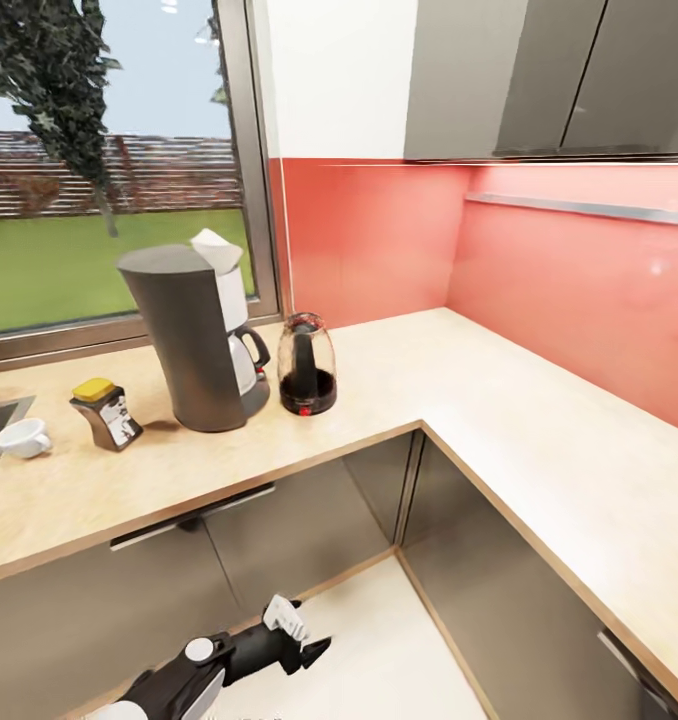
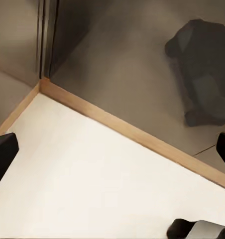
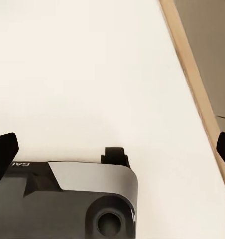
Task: Set up a coffee station on the kitchen countertop: keep the coffee maker on the countertop, move the bottle of coffee from the kitchen shelf to the counter next to the coffee maker, place a paper coffee filter on top of the coffee maker, put the saucer next to the coffee maker with the coffee cup on the saucer, and place the electric kettle next to the coffee maker.
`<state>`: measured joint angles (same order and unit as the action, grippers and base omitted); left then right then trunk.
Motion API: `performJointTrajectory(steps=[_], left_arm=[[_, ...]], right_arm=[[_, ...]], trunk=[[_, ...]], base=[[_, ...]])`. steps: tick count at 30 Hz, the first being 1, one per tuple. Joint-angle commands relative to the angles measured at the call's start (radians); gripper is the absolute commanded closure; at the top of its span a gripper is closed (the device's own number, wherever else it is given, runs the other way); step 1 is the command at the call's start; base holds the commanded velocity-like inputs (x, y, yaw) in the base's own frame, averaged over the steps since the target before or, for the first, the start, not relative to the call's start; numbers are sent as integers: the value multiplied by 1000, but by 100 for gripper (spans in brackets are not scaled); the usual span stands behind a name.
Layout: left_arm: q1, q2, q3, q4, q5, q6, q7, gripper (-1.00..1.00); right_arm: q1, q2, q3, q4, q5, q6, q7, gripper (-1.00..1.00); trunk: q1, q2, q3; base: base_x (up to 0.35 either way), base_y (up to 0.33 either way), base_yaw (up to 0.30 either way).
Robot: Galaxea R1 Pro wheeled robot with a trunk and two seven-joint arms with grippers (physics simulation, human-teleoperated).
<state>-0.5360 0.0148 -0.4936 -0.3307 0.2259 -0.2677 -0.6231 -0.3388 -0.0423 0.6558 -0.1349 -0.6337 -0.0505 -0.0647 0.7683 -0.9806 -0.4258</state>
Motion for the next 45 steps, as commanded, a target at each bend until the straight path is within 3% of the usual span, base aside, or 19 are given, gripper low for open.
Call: performJointTrajectory(steps=[1, 6, 10, 22, 25, 27, 31, 32, 34, 37, 41, 45], left_arm=[[1, -1, -8, 2, 15, -4, 7, -100], [9, -5, -7, 5, 69, -5, 40, -100], [11, -8, -7, 6, 92, -5, 55, -100], [11, -11, -5, 7, 105, -4, 91, -100], [11, -10, 0, 7, 109, -3, 156, -100], [11, -10, 2, 21, 114, -1, 355, -100], [11, -10, 3, 87, 115, 0, 416, -100], [11, -7, 16, 153, 116, 1, 427, -100], [11, 0, 101, 222, 116, 0, 449, -100], [11, 19, 190, 258, 115, 0, 466, -100], [11, 46, 243, 288, 115, 1, 475, -100], [15, 56, 260, 299, 114, 1, 478, -100]], right_arm=[[0, -1, 9, -2, -9, -2, -4, -100], [0, -1, 9, -2, -9, -2, -4, -100], [0, -1, 9, -2, -9, -2, -4, -100], [0, -1, 8, -2, -9, -2, -4, -100], [0, -1, 8, -2, -9, -2, -4, -100], [0, -1, 7, -2, -9, -2, -5, -100], [0, -1, 7, -2, -9, -2, -5, -100], [0, -1, 7, -2, -9, -2, -4, -100], [0, -1, 7, -2, -9, -2, -4, -100], [0, -1, 7, -2, -9, -2, -4, -100], [0, -1, 7, -2, -9, -2, -4, -100], [0, -1, 7, -2, -10, -2, -4, -100]], trunk=[[0, -1, -1], [0, -1, -1], [0, -1, -1], [0, -1, -1], [0, -1, -1], [0, -1, -1], [0, -1, -1], [0, -1, -1], [0, -1, -1], [0, -1, -1], [0, -1, -1], [0, -1, -1]], base=[[0, 0, 274], [-55, 0, 274], [-238, 0, 274], [-319, 31, 275], [-170, 81, 227], [-35, 17, 54], [-8, 4, 12], [-2, 1, 3], [-1, 0, 1], [-22, 45, 1], [-107, 172, 0], [-160, 245, 7]])
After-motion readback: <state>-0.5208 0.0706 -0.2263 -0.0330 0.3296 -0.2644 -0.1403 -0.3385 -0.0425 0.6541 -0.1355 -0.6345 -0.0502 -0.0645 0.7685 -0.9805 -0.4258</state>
